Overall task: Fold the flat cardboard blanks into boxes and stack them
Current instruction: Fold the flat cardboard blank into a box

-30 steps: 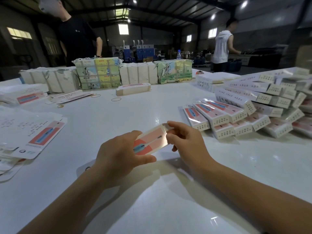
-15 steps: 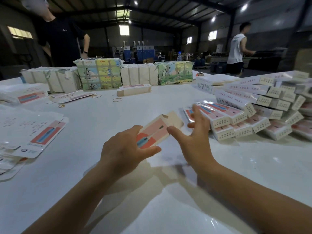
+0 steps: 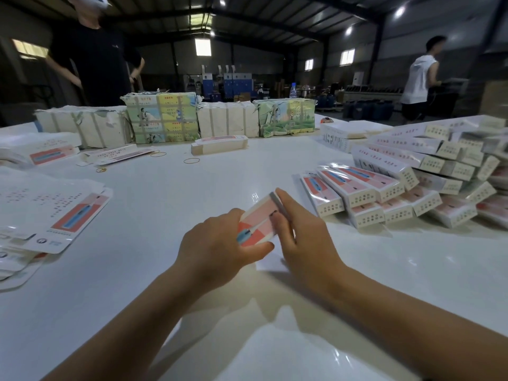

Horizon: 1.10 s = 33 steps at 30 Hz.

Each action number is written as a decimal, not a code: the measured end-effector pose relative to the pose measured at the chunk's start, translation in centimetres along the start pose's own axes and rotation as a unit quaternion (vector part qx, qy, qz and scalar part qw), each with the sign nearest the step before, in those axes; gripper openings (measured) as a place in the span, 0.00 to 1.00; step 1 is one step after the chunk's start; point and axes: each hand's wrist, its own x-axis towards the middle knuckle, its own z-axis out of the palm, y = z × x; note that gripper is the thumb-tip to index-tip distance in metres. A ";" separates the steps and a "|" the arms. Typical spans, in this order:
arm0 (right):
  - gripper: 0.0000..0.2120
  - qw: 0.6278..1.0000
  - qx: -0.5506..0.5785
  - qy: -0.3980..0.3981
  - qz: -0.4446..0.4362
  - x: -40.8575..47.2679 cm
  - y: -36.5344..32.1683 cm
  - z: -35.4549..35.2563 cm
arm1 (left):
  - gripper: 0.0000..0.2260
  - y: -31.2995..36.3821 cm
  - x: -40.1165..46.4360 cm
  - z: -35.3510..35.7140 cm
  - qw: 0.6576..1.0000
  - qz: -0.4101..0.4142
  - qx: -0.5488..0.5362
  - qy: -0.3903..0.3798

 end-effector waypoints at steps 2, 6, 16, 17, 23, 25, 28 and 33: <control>0.21 0.998 0.048 -0.021 0.027 -0.1 -0.1 -0.1 | 0.22 -0.2 -0.2 -0.2 1.000 -0.001 0.012 0.006; 0.14 0.934 0.319 -0.017 0.158 0.8 -0.5 -0.5 | 0.25 -0.5 -0.3 -0.5 0.999 -0.001 0.030 0.030; 0.13 0.916 0.363 0.029 0.168 1.2 0.4 -0.6 | 0.26 -0.6 -0.4 -0.2 0.997 0.021 0.056 0.057; 0.13 0.924 0.351 0.027 0.151 1.2 0.3 -0.6 | 0.26 -0.6 -0.4 -0.2 0.996 0.022 0.055 0.061; 0.20 0.950 0.298 0.016 0.089 0.8 -0.1 -0.8 | 0.27 -0.5 -0.5 -0.1 0.992 0.041 0.074 0.092; 0.17 0.958 0.276 0.022 0.080 0.7 0.0 -0.8 | 0.28 -0.5 -0.6 -0.1 0.992 0.044 0.078 0.093; 0.14 0.968 0.240 0.016 0.068 0.6 0.1 -0.8 | 0.28 -0.4 -0.5 -0.1 0.992 0.047 0.080 0.080; 0.15 0.980 0.191 0.007 0.056 0.4 0.2 -0.8 | 0.28 -0.5 -0.4 -0.3 0.994 0.048 0.080 0.063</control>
